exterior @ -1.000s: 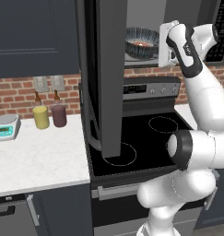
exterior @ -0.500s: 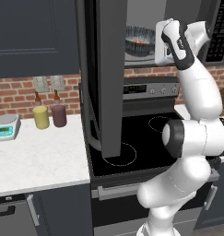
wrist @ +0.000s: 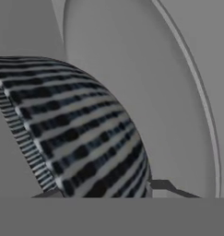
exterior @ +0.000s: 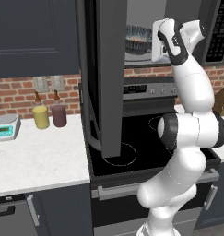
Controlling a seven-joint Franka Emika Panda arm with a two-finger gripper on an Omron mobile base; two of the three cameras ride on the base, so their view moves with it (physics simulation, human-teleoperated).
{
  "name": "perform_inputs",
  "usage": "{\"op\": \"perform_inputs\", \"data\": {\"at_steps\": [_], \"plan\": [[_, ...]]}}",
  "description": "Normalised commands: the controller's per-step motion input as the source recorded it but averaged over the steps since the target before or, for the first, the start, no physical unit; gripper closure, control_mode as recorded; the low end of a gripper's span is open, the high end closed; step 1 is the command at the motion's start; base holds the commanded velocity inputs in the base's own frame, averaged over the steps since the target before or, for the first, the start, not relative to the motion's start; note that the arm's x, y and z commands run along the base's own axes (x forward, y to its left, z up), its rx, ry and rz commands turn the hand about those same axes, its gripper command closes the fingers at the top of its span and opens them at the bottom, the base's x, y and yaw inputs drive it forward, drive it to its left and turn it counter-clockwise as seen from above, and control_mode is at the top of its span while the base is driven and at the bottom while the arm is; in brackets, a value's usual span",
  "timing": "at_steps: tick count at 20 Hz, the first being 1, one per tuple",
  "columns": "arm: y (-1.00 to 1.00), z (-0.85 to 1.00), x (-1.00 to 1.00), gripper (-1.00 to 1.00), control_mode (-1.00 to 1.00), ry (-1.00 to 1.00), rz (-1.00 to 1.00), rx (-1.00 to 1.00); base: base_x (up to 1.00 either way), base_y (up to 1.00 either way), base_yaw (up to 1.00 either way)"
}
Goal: Open the microwave, place the bowl with waffle inside the microwave, then close the microwave door and turn it on.
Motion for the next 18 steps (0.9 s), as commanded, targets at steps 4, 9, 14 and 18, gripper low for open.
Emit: {"op": "perform_inputs", "data": {"at_steps": [4,9,14,18], "plan": [[0.01,-0.21,0.22,1.00,-1.00,0.01,0.00,0.00,0.00,0.00,0.00],[0.00,-0.25,0.03,-1.00,-1.00,0.01,0.00,0.00,0.00,0.00,0.00],[0.00,-0.04,-0.14,-1.00,-1.00,-0.05,0.00,0.00,0.00,0.00,0.00],[0.00,0.00,-0.28,-1.00,-1.00,-0.15,0.00,0.00,0.00,0.00,0.00]]}}
